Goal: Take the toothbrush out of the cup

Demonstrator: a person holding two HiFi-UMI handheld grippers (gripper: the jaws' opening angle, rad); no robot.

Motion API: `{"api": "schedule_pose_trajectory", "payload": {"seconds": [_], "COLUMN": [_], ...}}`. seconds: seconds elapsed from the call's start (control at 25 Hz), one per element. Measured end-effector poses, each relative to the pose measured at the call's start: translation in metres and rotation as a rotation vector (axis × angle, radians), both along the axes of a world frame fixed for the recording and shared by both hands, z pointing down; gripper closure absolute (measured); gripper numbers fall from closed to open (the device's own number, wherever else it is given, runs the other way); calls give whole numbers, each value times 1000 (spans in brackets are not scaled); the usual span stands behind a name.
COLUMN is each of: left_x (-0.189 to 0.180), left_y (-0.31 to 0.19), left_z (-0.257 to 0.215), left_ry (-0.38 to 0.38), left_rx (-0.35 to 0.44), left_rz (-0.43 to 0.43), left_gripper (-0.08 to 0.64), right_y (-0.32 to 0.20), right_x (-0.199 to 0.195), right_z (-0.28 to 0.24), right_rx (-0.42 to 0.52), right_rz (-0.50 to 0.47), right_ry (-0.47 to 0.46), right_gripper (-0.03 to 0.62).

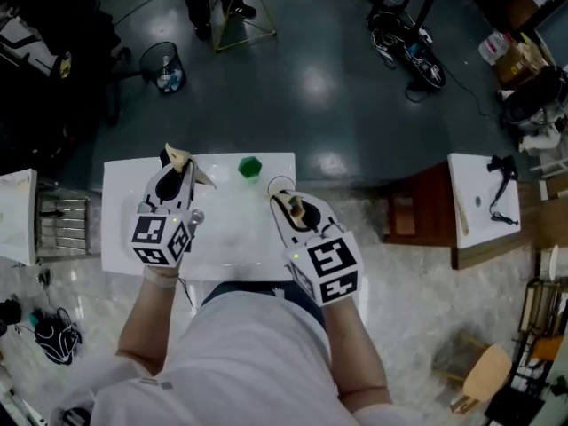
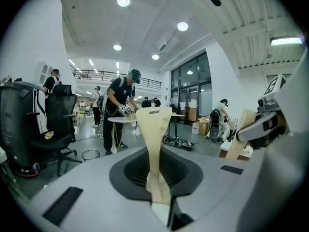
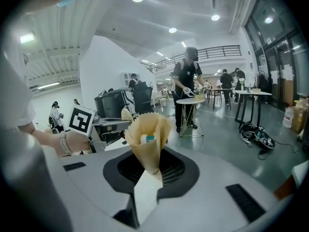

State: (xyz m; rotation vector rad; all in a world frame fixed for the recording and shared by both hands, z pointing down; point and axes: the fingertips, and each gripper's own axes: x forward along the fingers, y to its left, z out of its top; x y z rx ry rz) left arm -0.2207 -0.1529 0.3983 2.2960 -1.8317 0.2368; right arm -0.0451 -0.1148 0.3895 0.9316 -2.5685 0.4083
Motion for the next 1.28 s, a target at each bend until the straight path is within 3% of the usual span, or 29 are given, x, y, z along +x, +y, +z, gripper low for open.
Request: {"api": "schedule_pose_trajectory", "payload": {"seconds": [0.4, 0.8, 1.28], "left_x": [-58, -107, -130], "left_y": [57, 99, 117], "left_z": [-45, -48, -40], "left_ry": [47, 64, 68], "left_rx": [33, 35, 17], "left_rz": [-78, -194, -244], "left_gripper": [514, 514, 515], "right_y": [2, 6, 17], "right_x": [-71, -135, -156], "right_z": [-8, -6, -3], "right_rx": [4, 19, 14], "right_rz": [-133, -289, -339], "right_ry": [6, 16, 35], "right_gripper": [529, 529, 529]}}
